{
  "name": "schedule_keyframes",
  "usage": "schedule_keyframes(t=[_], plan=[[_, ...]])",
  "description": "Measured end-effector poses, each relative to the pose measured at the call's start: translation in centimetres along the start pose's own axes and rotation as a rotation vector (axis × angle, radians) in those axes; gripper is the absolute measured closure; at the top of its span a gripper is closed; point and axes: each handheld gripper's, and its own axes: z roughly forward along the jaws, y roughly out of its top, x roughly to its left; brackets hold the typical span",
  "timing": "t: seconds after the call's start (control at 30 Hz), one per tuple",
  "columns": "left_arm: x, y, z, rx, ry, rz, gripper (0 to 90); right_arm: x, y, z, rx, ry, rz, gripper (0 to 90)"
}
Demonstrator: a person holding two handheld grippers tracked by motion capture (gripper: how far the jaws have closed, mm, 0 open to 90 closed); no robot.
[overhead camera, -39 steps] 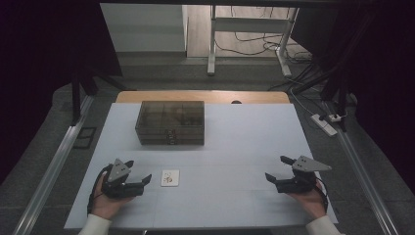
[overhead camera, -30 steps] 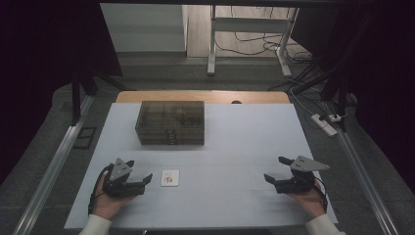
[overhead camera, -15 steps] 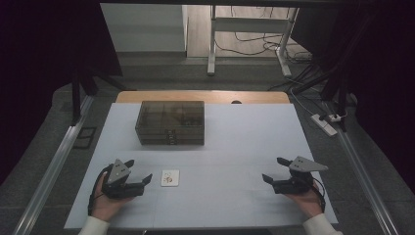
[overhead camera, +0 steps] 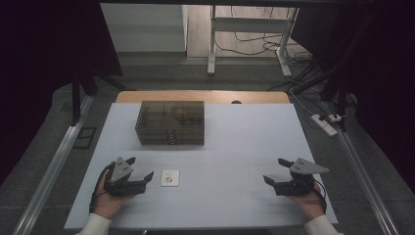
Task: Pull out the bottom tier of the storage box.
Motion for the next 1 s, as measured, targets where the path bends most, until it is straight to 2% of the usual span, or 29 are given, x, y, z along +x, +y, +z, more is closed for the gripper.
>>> schedule_keyframes(t=[0.23, 0.43, 0.8, 1.0], plan=[[-0.33, -0.02, -0.3, -0.015, 0.028, 0.038, 16.9, -0.11, 0.21, 0.49, -0.005, 0.013, -0.016, 12.9], [-0.07, 0.03, -0.15, -0.034, 0.048, 0.063, 17.1, -0.08, 0.19, 0.56, 0.008, 0.01, -0.021, 12.9], [0.09, 0.13, 0.0, -0.057, 0.073, 0.103, 16.3, 0.02, -0.05, 0.3, 0.012, 0.017, -0.011, 13.0], [0.04, 0.14, -0.34, -0.098, 0.086, 0.125, 16.2, 0.05, -0.12, 0.5, 0.021, 0.021, -0.015, 13.0]])
